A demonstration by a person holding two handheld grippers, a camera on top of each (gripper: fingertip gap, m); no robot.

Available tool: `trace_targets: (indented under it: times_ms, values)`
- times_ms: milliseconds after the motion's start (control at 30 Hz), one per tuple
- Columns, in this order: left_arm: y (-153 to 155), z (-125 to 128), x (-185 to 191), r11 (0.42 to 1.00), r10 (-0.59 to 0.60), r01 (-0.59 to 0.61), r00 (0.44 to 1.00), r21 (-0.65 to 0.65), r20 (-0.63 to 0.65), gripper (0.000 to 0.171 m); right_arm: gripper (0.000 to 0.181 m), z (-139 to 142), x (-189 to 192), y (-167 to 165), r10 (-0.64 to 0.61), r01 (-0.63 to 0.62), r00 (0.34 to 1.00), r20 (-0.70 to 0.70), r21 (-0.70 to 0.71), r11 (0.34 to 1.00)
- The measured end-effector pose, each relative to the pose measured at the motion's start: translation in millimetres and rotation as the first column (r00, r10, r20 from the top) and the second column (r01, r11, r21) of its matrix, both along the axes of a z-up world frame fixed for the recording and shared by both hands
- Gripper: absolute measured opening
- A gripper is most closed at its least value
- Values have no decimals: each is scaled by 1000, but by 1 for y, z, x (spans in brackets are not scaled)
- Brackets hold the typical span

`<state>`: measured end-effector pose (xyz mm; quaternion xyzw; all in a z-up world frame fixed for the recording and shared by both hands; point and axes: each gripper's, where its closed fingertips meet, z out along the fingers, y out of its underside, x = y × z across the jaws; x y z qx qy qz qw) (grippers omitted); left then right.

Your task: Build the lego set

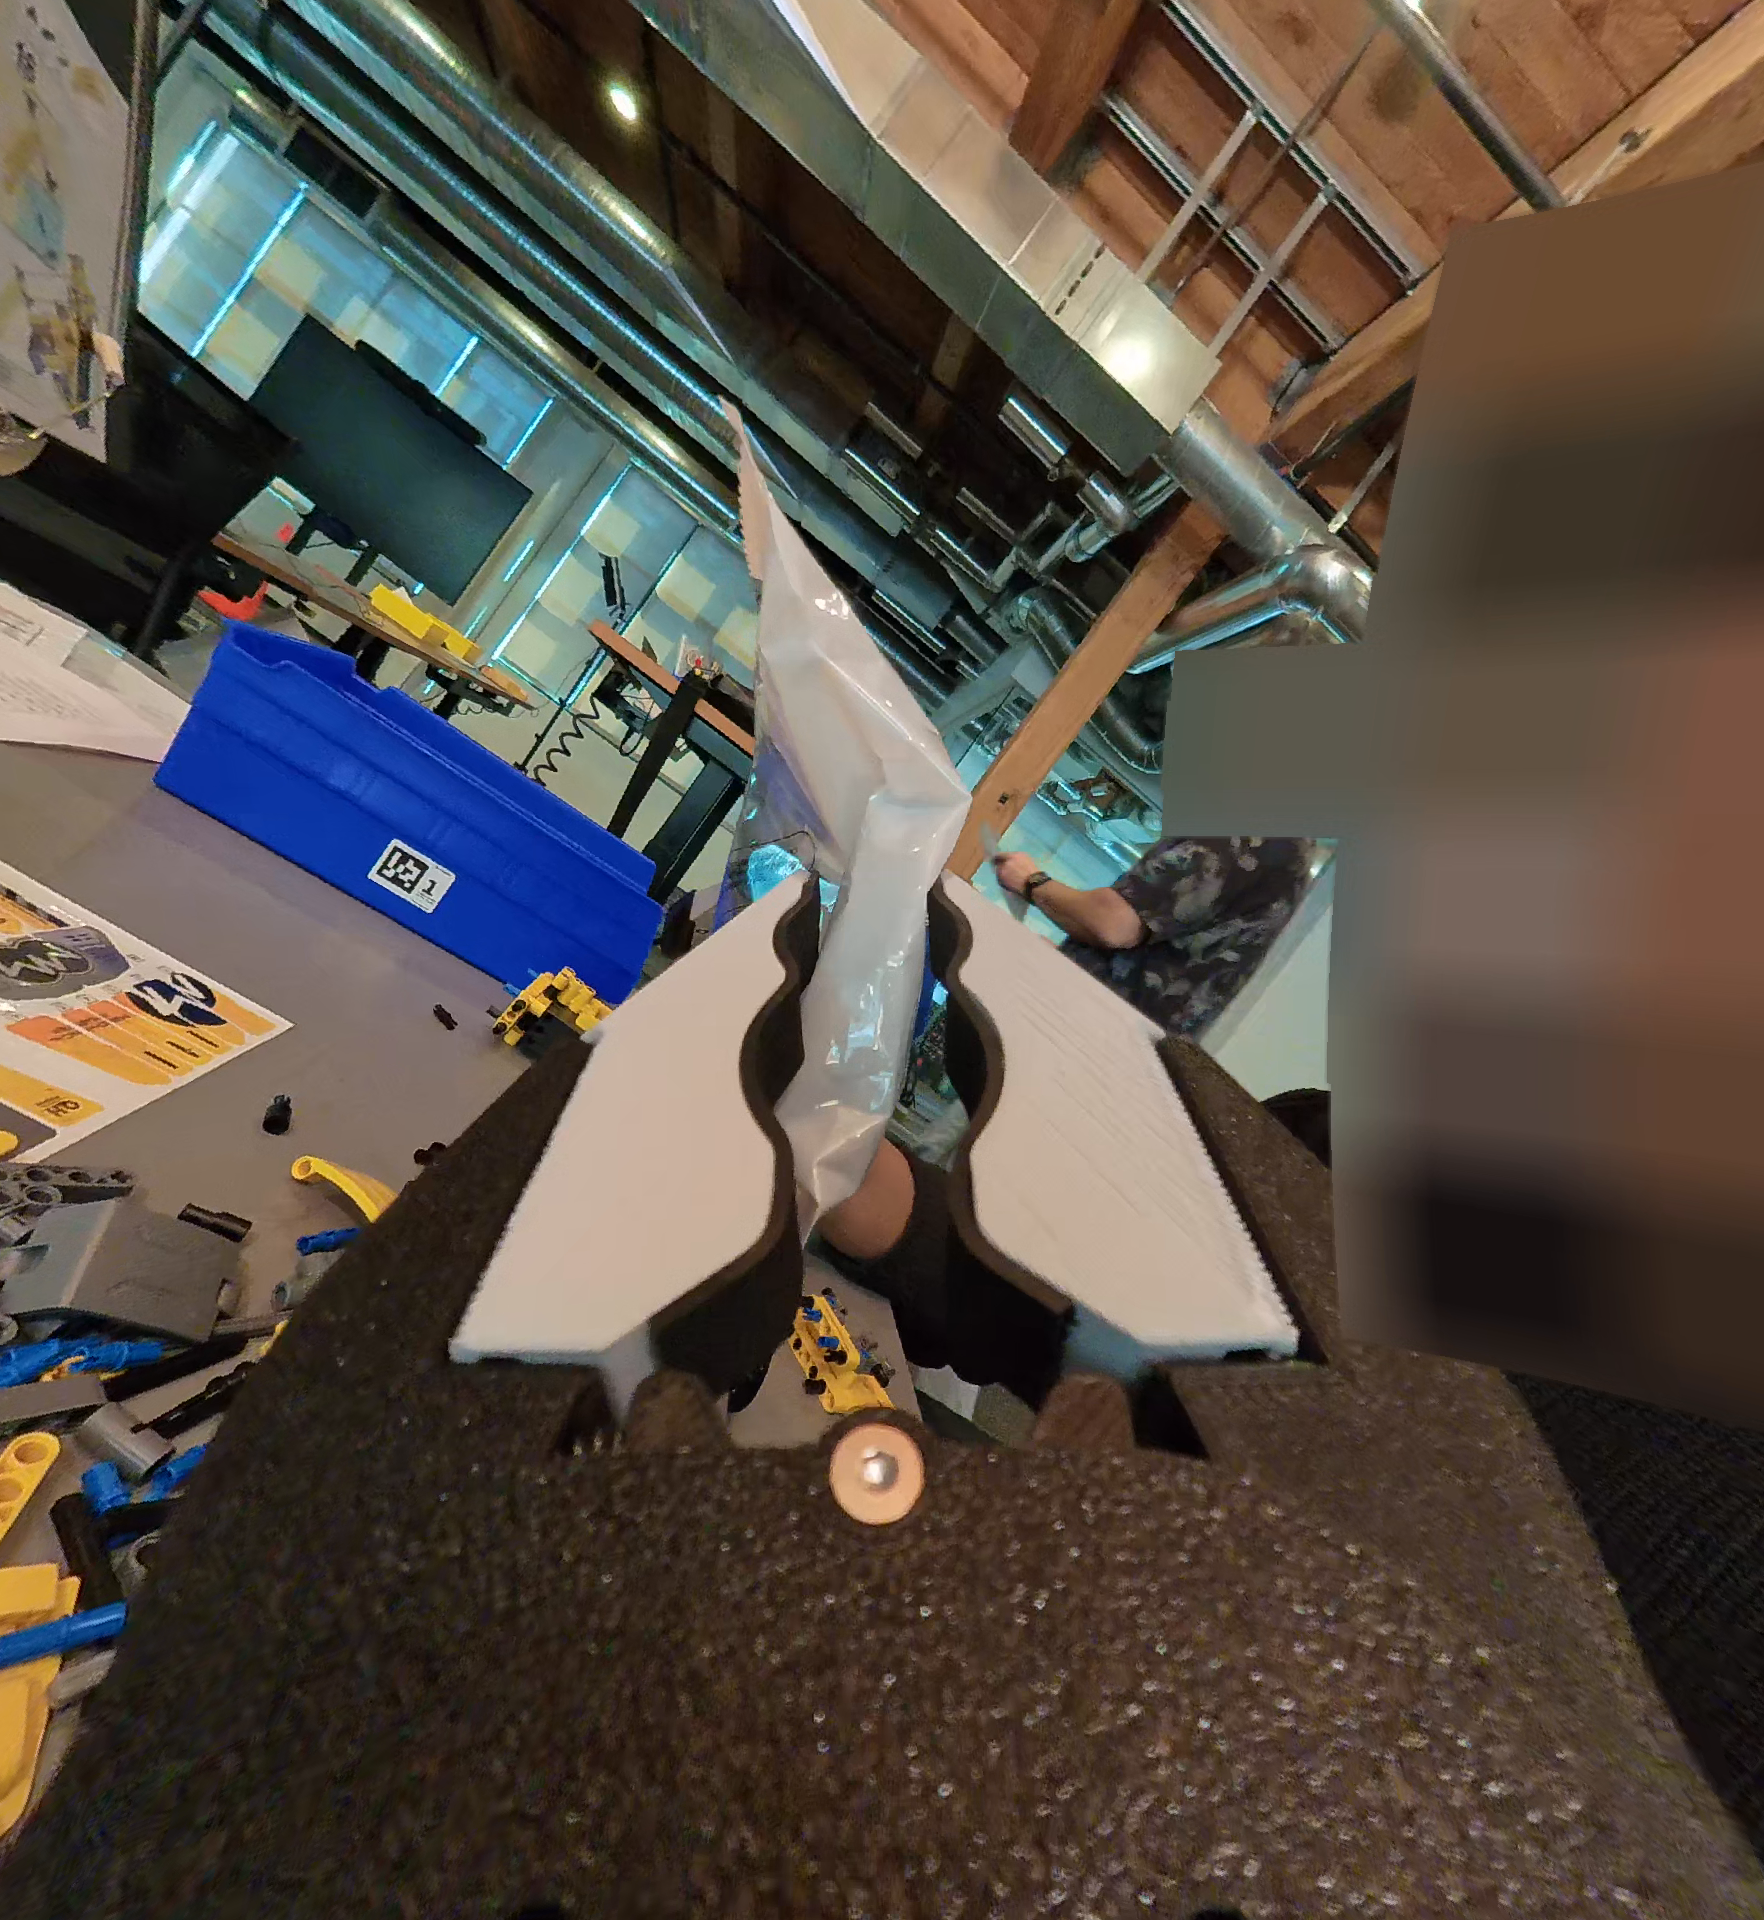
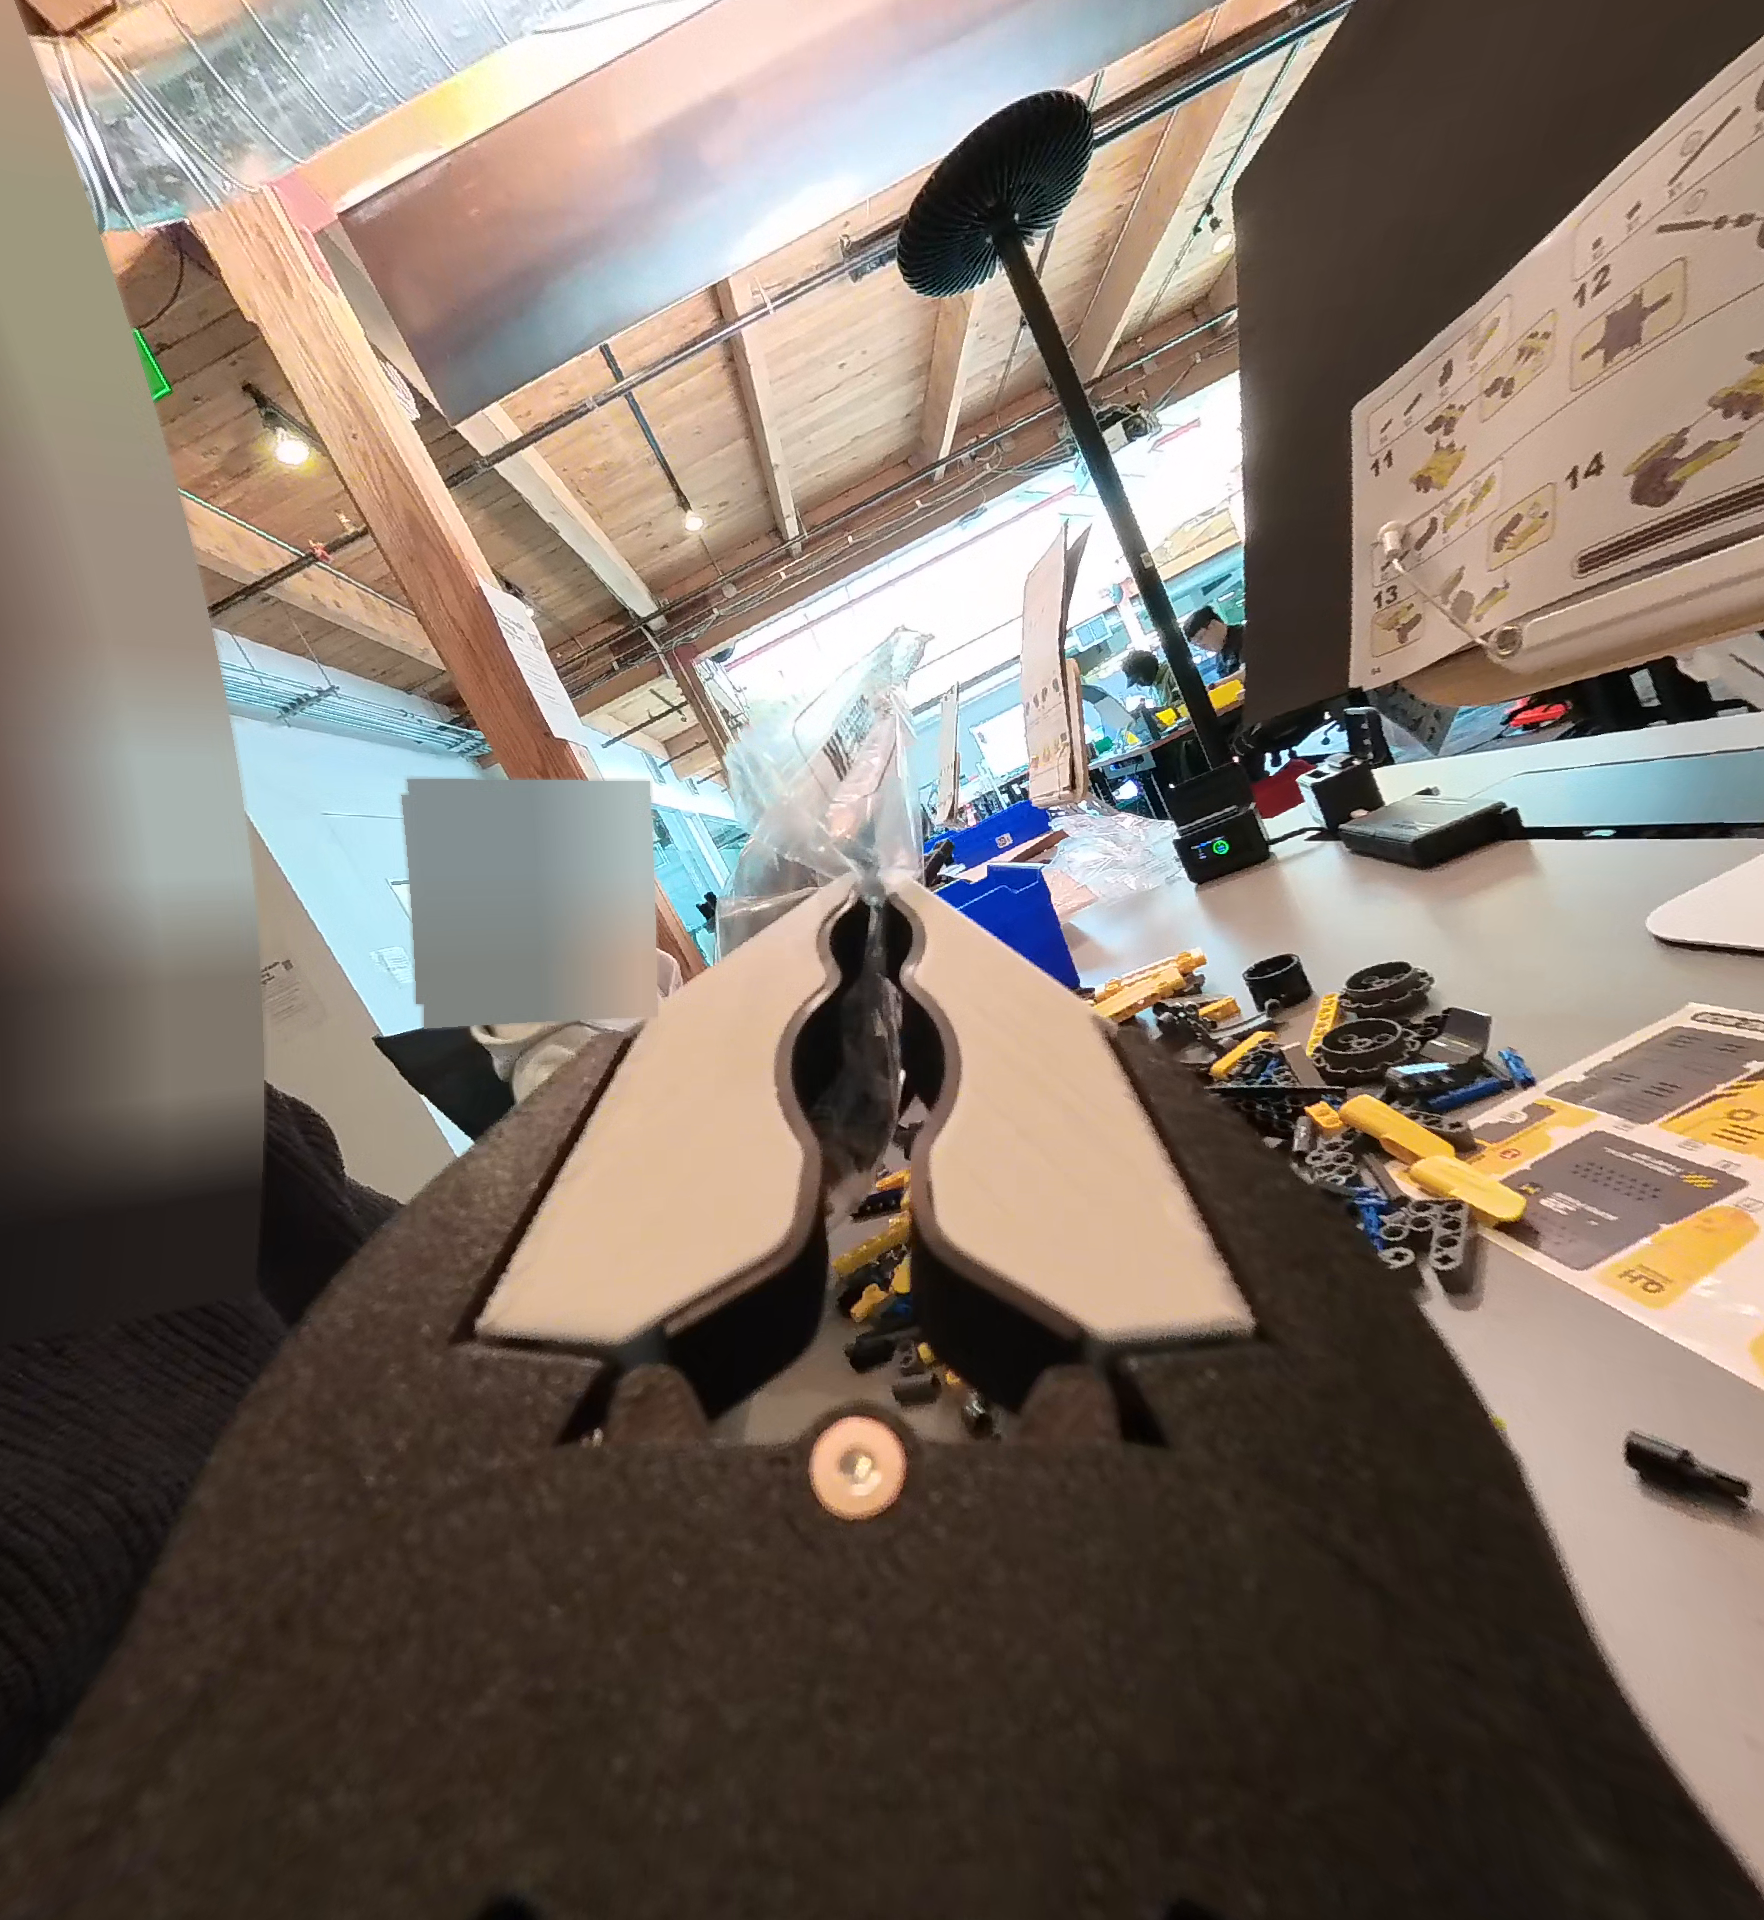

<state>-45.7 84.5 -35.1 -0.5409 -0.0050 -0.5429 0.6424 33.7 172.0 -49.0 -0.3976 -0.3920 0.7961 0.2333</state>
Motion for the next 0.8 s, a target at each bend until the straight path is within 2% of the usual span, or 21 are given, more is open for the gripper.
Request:
trace_targets:
  times_ms: [667,800]
  values:
    - [-1,3,-2,1000,-13,13,999,10,35,21,2,3,2,-1,9,-10,1000,-17,-6,1000]
    - [4,-2,-3,999,-6,7,999,-33,42,19,2,-6,-4,6,-26,27,999,47,-25,999]
